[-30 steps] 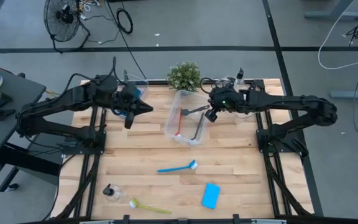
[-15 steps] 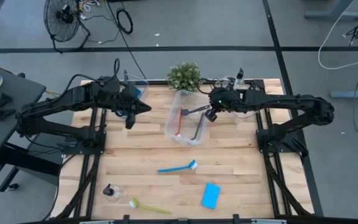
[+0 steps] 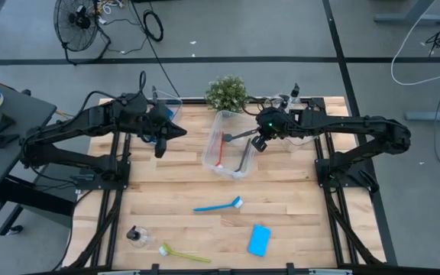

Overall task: Pick & Place Kitchen Sink Supplies
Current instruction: Adjust the gray dish brush in the transparent container

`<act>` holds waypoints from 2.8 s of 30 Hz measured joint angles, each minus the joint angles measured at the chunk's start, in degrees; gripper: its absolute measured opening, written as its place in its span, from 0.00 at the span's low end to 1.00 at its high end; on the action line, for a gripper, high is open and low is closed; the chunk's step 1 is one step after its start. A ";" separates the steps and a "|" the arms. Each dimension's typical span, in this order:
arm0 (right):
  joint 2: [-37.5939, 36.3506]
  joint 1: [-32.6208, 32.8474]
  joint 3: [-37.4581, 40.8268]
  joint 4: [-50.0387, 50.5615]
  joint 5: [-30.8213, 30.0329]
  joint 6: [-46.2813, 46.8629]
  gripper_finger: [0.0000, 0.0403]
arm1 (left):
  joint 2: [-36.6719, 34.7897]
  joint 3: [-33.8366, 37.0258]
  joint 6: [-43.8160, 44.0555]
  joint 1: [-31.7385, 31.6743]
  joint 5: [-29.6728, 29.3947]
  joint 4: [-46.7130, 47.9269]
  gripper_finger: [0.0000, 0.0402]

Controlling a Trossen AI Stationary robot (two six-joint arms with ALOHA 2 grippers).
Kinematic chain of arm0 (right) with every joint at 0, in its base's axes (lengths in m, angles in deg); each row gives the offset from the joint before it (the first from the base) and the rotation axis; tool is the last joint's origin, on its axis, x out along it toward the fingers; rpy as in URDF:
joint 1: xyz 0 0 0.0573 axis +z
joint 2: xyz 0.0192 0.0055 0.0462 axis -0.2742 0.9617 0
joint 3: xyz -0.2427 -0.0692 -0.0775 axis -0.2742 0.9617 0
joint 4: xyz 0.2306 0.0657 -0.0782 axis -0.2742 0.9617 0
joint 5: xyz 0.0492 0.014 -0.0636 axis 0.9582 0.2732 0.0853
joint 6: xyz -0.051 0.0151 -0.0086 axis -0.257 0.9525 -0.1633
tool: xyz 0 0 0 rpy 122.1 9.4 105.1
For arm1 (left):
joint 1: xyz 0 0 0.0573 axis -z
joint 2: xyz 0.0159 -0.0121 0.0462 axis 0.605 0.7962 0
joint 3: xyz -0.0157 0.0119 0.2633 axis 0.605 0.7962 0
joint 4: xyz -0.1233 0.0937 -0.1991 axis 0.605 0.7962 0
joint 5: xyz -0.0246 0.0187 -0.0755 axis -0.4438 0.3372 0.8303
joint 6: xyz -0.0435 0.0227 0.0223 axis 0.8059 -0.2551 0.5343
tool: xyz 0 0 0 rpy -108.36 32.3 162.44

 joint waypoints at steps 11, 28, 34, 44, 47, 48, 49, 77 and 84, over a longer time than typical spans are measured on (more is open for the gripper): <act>0.00 -0.60 0.00 -2.75 6.00 0.31 0.00 | 0.00 0.00 -0.04 -0.02 -0.39 -0.04 0.03; 0.00 -4.83 0.00 -0.67 1.03 -0.65 0.00 | 0.02 0.00 -0.04 -0.02 -0.38 -0.07 0.03; 0.01 -5.88 0.00 -0.28 5.62 -1.45 0.00 | 0.02 0.00 -0.09 -0.02 -0.39 -0.07 0.03; 2.89 -5.98 -0.24 -1.60 9.08 -1.66 0.00 | 0.04 0.00 -0.15 -0.02 -0.39 -0.09 0.03; 3.19 -5.95 -0.22 -2.94 10.54 -1.70 0.00 | 0.04 0.00 -0.14 -0.02 -0.39 -0.09 0.03; 3.19 -5.95 -0.20 -3.51 11.48 -1.71 0.00 | 0.04 0.00 -0.15 -0.02 -0.39 -0.09 0.03; 3.07 -5.94 -0.12 -3.93 12.58 -1.70 0.00 | 0.04 0.00 -0.13 -0.02 -0.39 -0.09 0.03; 2.75 -5.39 0.04 -18.50 23.31 3.30 0.00 | 0.04 0.00 0.25 -0.03 -0.85 -0.11 0.03; 2.75 -2.94 0.04 -12.60 18.74 1.92 0.00 | 0.04 0.00 0.17 -0.04 -1.84 -0.11 0.03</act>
